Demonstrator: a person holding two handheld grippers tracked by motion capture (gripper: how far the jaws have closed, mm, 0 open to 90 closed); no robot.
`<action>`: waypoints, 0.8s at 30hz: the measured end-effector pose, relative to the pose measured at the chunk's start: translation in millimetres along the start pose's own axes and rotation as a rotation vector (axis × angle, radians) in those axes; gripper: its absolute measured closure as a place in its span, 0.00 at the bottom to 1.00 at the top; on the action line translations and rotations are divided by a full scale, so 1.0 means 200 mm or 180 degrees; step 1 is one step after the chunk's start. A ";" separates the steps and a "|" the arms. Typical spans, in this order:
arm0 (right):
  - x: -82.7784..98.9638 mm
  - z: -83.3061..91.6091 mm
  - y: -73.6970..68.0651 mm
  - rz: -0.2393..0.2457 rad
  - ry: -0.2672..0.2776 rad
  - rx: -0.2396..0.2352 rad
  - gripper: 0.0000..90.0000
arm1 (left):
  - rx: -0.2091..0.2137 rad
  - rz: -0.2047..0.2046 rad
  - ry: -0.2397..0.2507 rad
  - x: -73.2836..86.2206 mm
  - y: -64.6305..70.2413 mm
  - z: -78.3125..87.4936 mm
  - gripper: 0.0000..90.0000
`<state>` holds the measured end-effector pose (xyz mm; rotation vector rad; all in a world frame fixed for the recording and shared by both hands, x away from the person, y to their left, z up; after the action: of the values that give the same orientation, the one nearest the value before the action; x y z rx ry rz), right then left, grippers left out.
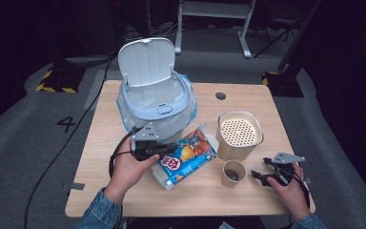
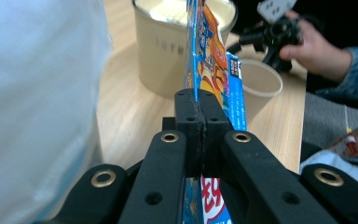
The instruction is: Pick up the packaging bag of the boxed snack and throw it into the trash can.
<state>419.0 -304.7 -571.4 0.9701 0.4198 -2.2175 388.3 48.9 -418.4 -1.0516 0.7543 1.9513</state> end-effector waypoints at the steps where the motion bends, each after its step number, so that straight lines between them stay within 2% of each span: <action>1: 0.00 0.00 0.00 0.0000 0.0000 0.0000 0.20 | 0.0000 0.0000 0.0000 0.00 0.00 0.00 0.99; 6: 0.00 0.00 0.00 0.0000 0.0000 0.0001 0.20 | -0.0072 -0.0020 0.0226 -0.10 0.00 0.08 0.99; 11: 0.00 0.00 0.00 0.0000 0.0000 0.0002 0.20 | -0.0142 -0.0031 0.0351 -0.17 -0.01 0.12 0.99; 12: 0.00 0.00 0.00 0.0000 0.0000 0.0000 0.20 | -0.0168 -0.0036 0.0435 -0.21 -0.02 0.15 0.99; 13: 0.00 0.00 0.00 0.0000 0.0000 0.0000 0.20 | -0.0168 -0.0036 0.0435 -0.21 -0.02 0.15 0.99; 18: 0.00 0.00 0.00 0.0000 0.0000 0.0001 0.20 | -0.0251 -0.0036 0.0655 -0.31 -0.05 0.21 0.99; 24: 0.00 0.00 0.00 0.0001 0.0001 0.0005 0.20 | -0.0308 -0.0027 0.0808 -0.38 -0.07 0.25 0.99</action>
<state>418.9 -304.6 -571.4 0.9714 0.4179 -2.2176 407.3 69.0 -329.6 -1.3773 0.7959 1.8836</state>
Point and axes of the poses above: each handheld gripper's, and its own axes: z roughly backward along the jaws, x roughly out of its underside, y roughly to its right, the point moved 10 cm from there along -z, roughly forward along the jaws, and after that the axes turned 3 degrees about -x, right-handed, at the moved point
